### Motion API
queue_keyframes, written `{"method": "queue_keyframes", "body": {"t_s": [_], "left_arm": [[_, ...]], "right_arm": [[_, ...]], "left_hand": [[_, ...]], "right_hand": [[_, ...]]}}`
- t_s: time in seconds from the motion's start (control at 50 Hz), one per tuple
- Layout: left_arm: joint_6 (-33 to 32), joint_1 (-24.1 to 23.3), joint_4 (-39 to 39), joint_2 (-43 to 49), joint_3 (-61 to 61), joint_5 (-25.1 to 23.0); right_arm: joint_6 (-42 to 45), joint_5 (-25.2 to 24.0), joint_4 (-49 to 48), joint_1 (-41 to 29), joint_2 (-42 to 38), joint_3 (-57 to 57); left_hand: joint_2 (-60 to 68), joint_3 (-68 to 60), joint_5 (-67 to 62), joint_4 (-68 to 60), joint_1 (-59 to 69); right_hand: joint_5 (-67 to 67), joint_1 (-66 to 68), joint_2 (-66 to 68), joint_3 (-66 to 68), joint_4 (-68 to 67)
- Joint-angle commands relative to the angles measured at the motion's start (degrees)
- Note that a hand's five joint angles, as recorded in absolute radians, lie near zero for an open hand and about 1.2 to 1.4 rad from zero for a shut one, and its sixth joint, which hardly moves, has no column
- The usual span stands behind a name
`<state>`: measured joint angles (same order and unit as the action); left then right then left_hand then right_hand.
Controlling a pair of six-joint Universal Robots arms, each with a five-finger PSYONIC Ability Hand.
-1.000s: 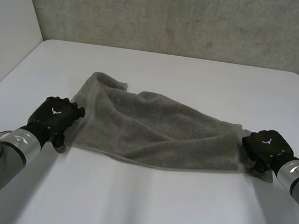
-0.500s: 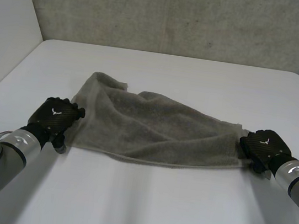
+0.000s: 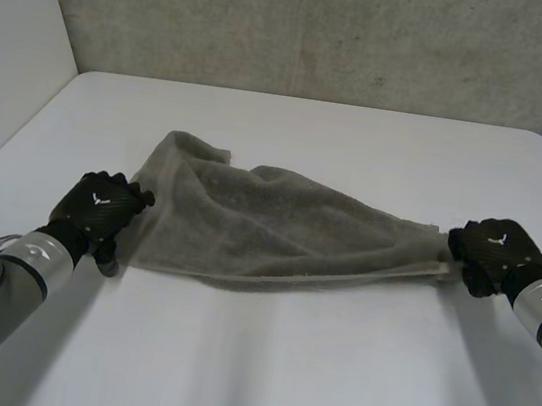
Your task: Fold the towel.
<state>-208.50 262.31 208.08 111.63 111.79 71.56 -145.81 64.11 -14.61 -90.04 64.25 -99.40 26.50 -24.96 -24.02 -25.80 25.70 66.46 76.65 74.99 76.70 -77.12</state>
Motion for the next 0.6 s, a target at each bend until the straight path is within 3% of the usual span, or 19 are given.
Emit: {"method": "queue_keyframes", "body": {"t_s": [0.02, 0.6], "left_arm": [[-0.07, 0.04, 0.92, 0.34, -0.08, 0.07], [0.02, -2.33, 0.75, 3.77, -2.54, -0.45]], "right_arm": [[-5.54, -1.26, 0.37, 0.21, 1.84, -0.53], [-5.28, -1.7, 0.37, 0.13, 4.22, -2.37]], "left_hand": [[-5.85, 4.32, 13.37, 5.16, -5.06], [-1.99, 0.45, 9.5, 1.29, -1.19]], "right_hand": [[3.54, 3.35, 5.01, 3.3, -2.88], [3.54, 3.35, 5.01, 3.3, -2.88]]}}
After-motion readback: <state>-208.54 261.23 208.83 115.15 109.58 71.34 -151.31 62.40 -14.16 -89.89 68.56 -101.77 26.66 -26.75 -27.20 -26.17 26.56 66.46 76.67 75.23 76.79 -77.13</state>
